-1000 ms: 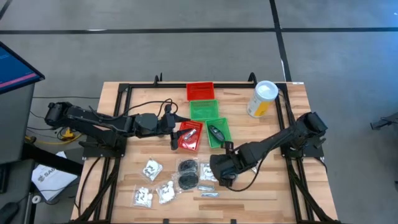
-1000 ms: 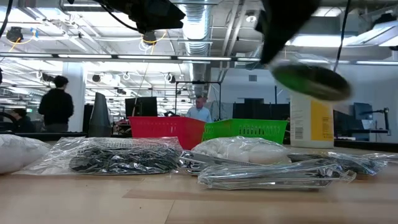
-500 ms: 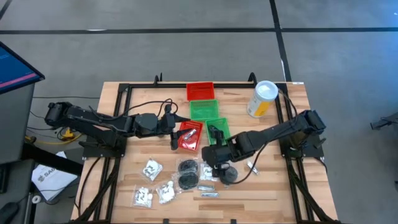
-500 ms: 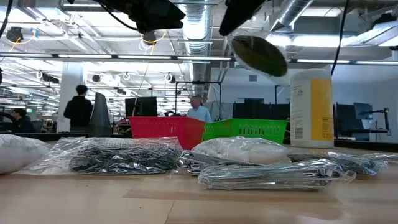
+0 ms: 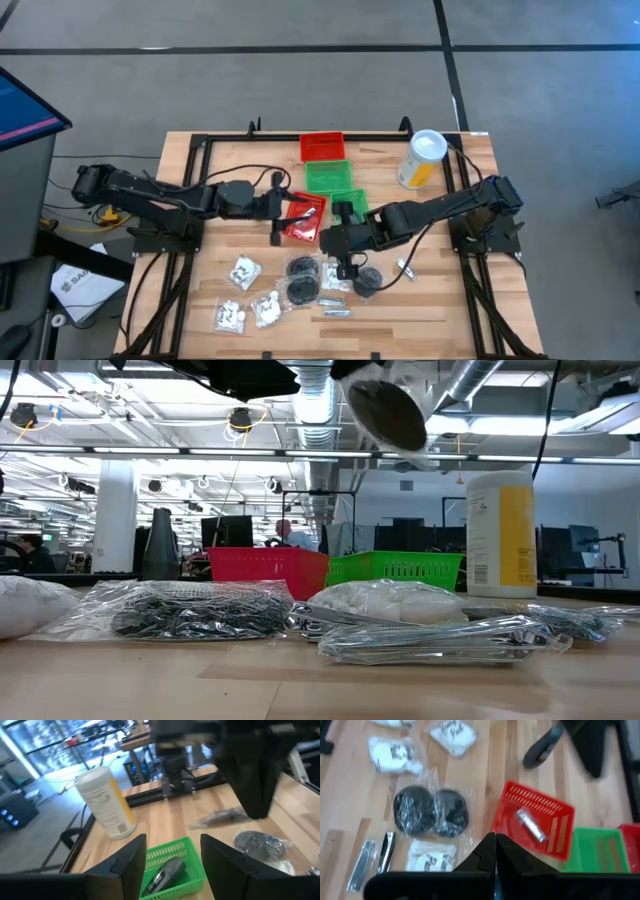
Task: Pick & Place Travel size toiletries
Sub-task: Put the black hairbrush into the top red bin
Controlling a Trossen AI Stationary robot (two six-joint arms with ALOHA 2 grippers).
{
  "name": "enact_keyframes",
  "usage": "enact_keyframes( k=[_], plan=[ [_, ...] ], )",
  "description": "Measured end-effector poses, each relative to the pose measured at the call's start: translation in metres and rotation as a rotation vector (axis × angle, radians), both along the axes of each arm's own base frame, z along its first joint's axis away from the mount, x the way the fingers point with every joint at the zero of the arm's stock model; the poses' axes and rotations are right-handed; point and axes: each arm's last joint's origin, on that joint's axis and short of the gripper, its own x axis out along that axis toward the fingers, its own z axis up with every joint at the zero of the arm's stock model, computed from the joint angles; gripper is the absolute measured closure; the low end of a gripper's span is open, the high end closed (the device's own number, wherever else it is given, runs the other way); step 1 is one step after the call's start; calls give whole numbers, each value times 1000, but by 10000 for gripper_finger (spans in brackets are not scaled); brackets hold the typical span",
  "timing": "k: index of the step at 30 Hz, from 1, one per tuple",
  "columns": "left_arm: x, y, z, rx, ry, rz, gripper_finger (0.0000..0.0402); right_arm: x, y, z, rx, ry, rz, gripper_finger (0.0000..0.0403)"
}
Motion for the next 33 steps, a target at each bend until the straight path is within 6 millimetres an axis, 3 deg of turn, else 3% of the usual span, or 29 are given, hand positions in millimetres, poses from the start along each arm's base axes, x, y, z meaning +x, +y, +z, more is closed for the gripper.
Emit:
enact_keyframes(
  k=[13, 18, 33],
  plan=[
    [0, -3, 0, 87, 3, -134, 224, 11, 3, 41, 32, -198, 182, 403],
    [0, -7, 1, 70, -8, -267, 224, 17, -2, 45, 72, -246, 227, 403],
    [0, -11, 6, 56, -67, -406, 224, 27, -22, 53, 111, -336, 287, 403]
  ],
)
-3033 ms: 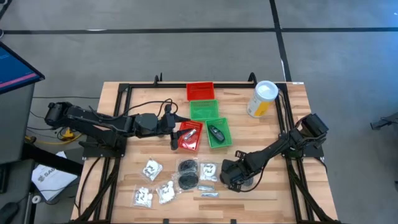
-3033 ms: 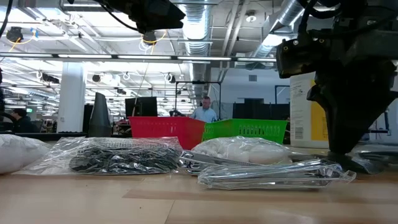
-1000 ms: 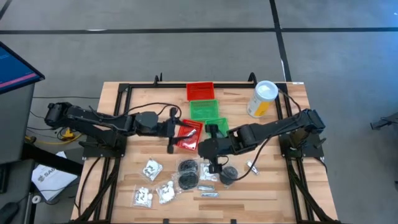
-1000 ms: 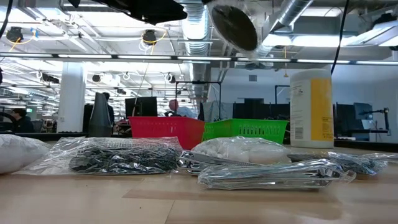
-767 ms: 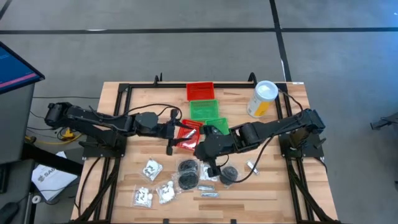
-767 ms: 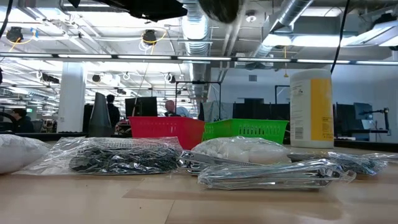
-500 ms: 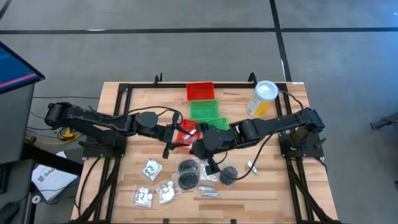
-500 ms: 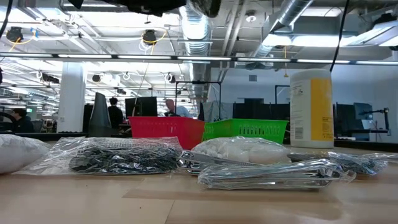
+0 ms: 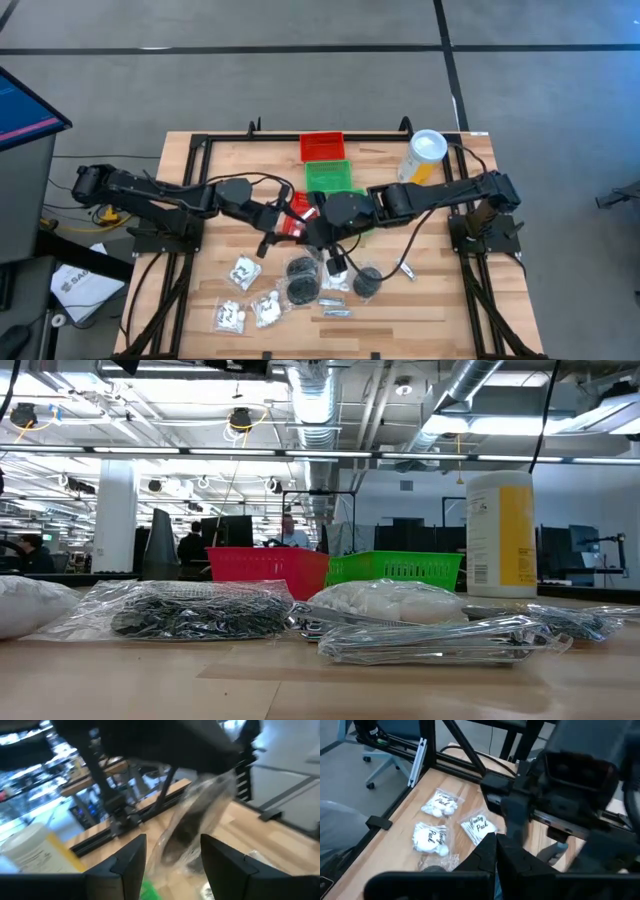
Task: Pick & Place Travel size toiletries
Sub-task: Put the black hairbrush into the top red bin
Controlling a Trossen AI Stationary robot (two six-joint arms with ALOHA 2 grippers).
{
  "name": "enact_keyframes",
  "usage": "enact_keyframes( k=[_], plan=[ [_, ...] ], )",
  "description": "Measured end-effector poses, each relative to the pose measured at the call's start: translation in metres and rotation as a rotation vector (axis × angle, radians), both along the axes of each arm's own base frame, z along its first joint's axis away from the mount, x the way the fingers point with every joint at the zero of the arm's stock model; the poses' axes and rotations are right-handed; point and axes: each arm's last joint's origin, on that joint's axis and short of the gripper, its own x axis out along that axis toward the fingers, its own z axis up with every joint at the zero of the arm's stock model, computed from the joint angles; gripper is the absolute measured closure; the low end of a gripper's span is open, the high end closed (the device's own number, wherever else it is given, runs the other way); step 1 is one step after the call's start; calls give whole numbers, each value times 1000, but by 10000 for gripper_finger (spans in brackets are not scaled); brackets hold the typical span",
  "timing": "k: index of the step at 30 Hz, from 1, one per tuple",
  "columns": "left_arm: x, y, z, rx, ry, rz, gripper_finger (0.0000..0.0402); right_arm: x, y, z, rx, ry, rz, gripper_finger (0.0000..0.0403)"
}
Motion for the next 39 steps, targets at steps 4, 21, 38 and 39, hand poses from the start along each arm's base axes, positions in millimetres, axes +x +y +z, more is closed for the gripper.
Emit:
enact_keyframes(
  k=[4, 21, 38, 39],
  plan=[
    [-1, -2, 1, -15, -13, -76, 224, 2, -7, 1, -3, -8, -15, 403],
    [-1, -2, 2, -19, -15, -81, 383, 2, -10, 1, -16, -11, -13, 403],
    [-1, -2, -1, -25, 18, -66, 383, 1, -13, -3, -26, 31, -22, 356],
    [-1, -2, -2, -23, 23, -59, 383, 1, -13, -3, -27, 35, -23, 345]
  ],
)
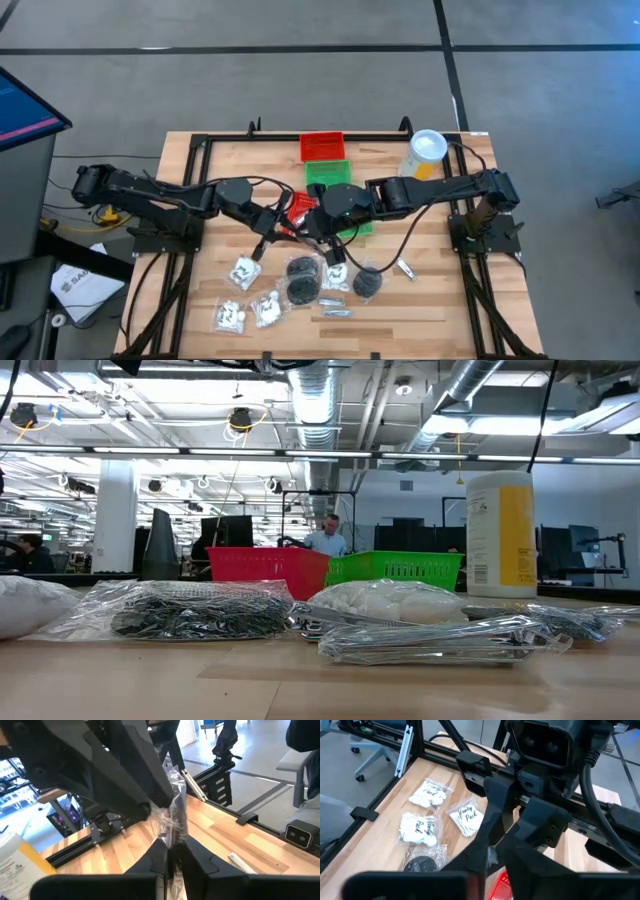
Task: Pick & Place Travel size toiletries
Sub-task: Put the black hairbrush into the top red bin
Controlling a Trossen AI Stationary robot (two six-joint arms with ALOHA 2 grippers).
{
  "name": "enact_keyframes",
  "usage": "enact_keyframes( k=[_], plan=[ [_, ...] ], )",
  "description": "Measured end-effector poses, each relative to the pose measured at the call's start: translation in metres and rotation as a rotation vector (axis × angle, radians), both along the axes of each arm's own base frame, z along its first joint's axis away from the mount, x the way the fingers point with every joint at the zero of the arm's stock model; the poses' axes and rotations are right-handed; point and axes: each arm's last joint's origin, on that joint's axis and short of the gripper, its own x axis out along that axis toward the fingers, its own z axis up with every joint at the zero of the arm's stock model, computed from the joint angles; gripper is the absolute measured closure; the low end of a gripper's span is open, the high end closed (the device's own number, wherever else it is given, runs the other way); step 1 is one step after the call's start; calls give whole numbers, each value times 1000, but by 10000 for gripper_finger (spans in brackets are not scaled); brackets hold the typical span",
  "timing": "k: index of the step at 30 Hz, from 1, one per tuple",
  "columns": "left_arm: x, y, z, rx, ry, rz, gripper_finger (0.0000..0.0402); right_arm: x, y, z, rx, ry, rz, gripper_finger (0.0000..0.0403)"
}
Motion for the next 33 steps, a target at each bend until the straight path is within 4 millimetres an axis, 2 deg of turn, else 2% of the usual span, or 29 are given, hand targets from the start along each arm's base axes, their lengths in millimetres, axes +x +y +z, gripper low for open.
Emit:
enact_keyframes(
  k=[8, 15, 21, 27, 33],
  plan=[
    [0, 2, -4, 3, 49, 64, 383, -4, -11, 4, 1, 9, -26, 243],
    [0, 10, -9, 9, 99, 202, 383, -27, -30, 20, 34, 56, -99, 186],
    [0, 29, -11, -18, 132, 425, 383, -37, -39, 21, 75, 120, -165, 181],
    [0, 56, -13, -80, 135, 609, 383, -39, -41, 10, 76, 224, -192, 191],
    [6, 87, -25, -151, 154, 743, 383, -42, -43, -5, 65, 313, -203, 205]
  ],
)
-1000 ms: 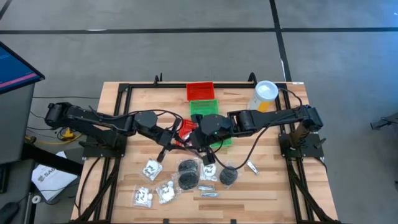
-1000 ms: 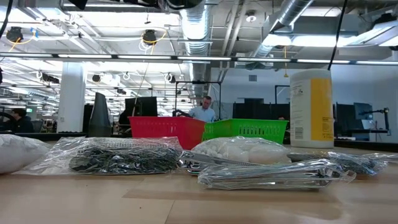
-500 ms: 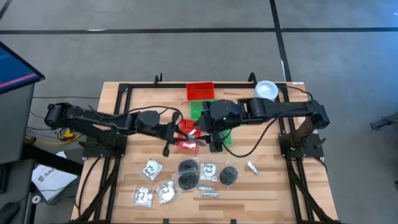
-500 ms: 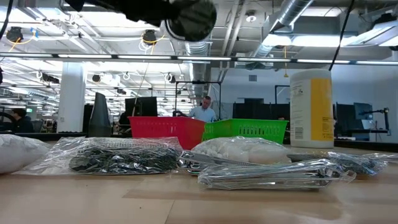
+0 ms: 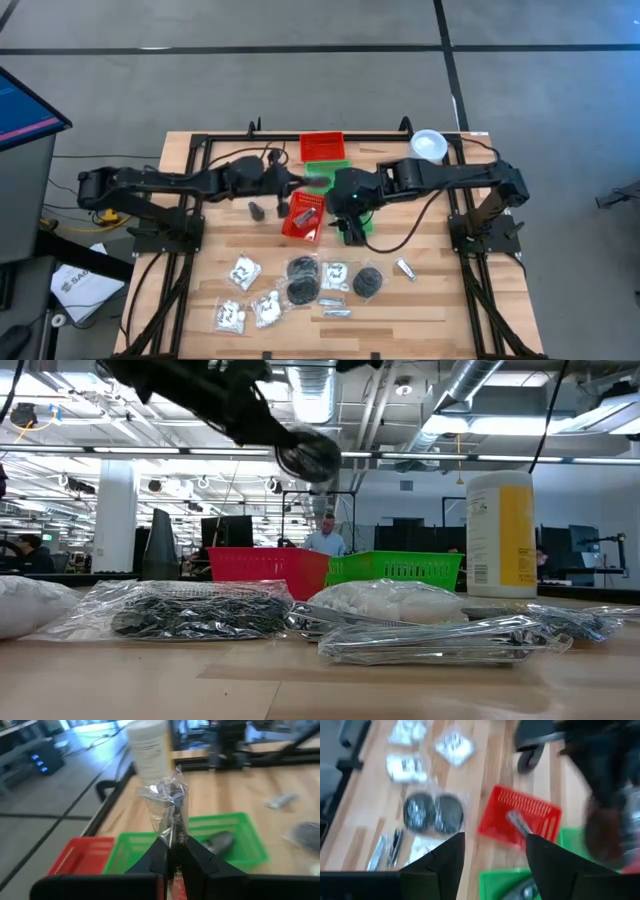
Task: Pick & Place Travel size toiletries
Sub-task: Put the black hairbrush into the top red bin
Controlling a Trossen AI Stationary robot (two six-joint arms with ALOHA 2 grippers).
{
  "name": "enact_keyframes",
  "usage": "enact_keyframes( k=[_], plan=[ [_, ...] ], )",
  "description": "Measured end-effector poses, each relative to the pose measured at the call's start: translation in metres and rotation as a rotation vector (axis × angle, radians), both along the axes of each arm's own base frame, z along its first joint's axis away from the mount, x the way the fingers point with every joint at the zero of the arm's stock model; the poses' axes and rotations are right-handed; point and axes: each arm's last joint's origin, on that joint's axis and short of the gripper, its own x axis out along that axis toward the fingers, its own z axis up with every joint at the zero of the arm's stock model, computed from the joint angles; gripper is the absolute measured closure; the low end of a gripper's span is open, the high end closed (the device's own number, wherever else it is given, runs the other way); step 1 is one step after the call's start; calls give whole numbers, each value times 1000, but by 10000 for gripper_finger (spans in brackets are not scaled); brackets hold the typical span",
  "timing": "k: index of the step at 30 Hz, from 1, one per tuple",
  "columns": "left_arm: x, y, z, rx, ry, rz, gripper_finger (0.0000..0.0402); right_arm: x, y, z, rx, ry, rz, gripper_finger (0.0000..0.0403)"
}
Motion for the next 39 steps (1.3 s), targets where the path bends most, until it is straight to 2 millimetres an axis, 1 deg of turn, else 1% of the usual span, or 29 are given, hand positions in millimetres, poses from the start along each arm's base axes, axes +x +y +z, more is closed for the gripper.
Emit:
enact_keyframes(
  k=[3, 6, 8, 13, 16, 19, 22, 26, 28, 34, 39],
  plan=[
    [4, 19, -5, -37, -33, 77, 383, -1, -1, -7, 7, 31, -15, 212],
    [6, 38, -10, -80, -83, 157, 383, -2, -1, -19, 3, 85, -19, 218],
    [6, 51, -13, -115, -112, 202, 383, -4, -1, -24, 9, 112, -31, 222],
    [2, 78, -19, -198, -175, 263, 383, -5, -1, -39, 25, 160, -62, 233],
    [-1, 92, -23, -248, -201, 278, 383, -6, 0, -44, 30, 180, -74, 238],
    [-2, 102, -28, -277, -221, 297, 383, -5, 1, -48, 33, 180, -75, 242],
    [3, 107, -38, -280, -220, 302, 383, -4, 2, -52, 39, 176, -79, 245],
    [9, 114, -54, -298, -212, 316, 383, -3, 2, -52, 43, 166, -84, 247],
    [11, 120, -59, -305, -205, 332, 383, -2, 2, -51, 48, 155, -88, 247],
    [24, 138, -71, -341, -200, 371, 383, -1, 4, -51, 56, 137, -87, 248],
    [36, 145, -81, -353, -174, 374, 383, -1, 8, -50, 56, 135, -76, 248]
  ],
)
